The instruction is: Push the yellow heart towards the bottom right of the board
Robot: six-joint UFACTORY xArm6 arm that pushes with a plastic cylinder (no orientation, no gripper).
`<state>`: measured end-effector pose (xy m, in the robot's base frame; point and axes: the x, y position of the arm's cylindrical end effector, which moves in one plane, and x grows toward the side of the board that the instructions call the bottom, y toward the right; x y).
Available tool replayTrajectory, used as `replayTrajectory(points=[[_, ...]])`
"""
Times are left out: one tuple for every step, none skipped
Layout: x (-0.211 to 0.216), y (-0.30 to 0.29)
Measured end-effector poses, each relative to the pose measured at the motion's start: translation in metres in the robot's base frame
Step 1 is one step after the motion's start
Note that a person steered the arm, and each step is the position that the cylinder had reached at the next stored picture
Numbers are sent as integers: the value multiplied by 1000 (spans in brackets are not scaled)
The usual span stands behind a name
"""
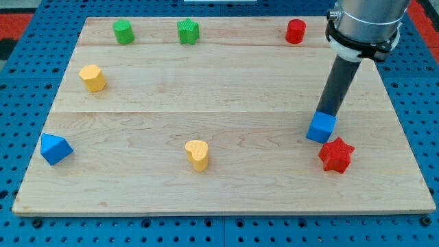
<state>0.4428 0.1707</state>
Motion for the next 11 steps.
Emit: replayTrajectory(points=[[-22, -66], [-24, -131], [-1, -174], [30, -201], [47, -231], [60, -264], [103, -247], [95, -231], [82, -220], [82, -163], [79, -121]])
